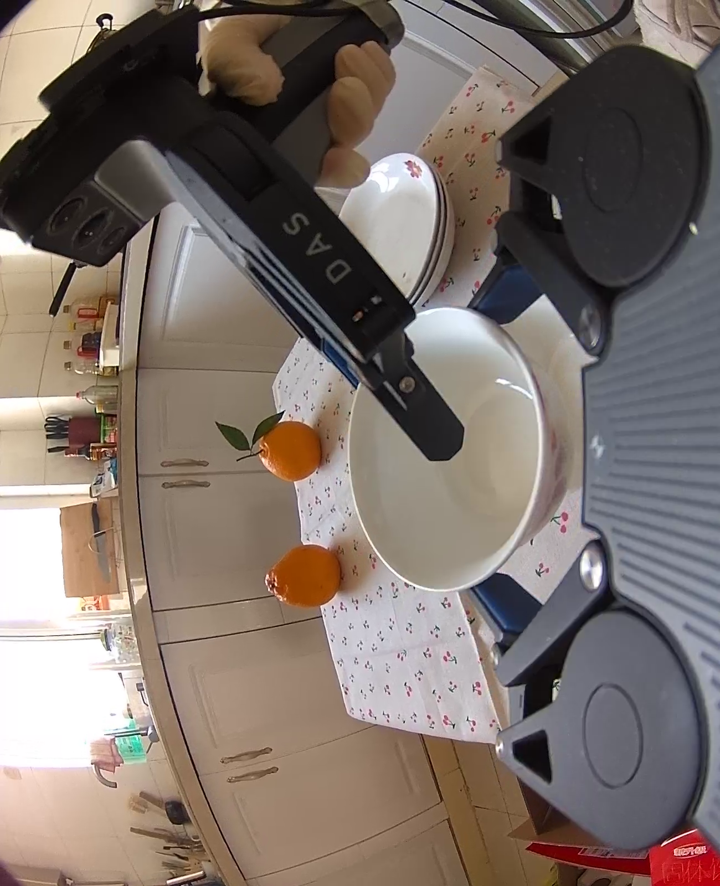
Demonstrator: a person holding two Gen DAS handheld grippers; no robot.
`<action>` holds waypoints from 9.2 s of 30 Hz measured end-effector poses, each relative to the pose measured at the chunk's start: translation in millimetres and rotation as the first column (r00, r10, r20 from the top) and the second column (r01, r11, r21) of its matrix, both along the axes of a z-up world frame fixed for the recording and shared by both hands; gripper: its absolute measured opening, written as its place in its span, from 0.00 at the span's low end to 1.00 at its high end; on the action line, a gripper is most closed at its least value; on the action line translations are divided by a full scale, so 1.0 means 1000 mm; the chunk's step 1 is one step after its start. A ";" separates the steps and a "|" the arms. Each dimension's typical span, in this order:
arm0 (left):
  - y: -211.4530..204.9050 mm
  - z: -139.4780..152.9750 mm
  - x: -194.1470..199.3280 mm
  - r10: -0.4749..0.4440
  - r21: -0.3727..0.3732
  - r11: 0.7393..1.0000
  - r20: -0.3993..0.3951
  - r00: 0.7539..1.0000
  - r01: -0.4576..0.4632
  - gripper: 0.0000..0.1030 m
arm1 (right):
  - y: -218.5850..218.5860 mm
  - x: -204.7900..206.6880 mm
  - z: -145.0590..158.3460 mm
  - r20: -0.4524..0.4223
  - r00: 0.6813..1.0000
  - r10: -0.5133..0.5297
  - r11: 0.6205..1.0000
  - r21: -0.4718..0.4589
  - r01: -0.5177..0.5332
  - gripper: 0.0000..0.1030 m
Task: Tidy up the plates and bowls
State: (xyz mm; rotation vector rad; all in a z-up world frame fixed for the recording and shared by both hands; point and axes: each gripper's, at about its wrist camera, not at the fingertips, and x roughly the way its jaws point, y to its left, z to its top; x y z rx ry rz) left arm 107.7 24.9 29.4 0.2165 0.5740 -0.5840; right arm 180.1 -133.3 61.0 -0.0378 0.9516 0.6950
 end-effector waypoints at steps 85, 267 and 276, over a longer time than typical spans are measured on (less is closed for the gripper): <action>0.013 -0.072 -0.005 -0.227 0.126 0.961 -0.134 0.965 0.244 0.97 | -0.016 -0.088 -0.066 0.126 0.979 0.162 0.961 -0.244 -0.127 1.00; -0.110 -0.013 0.005 0.026 0.096 0.995 0.081 0.996 -0.034 0.99 | -0.164 -0.116 -0.034 0.249 0.746 -0.617 0.701 -0.258 0.666 1.00; -0.095 -0.002 -0.025 0.266 0.081 0.961 -0.006 0.964 -0.264 0.99 | -0.124 -0.154 -0.040 0.244 0.606 -0.757 0.585 -0.160 0.795 1.00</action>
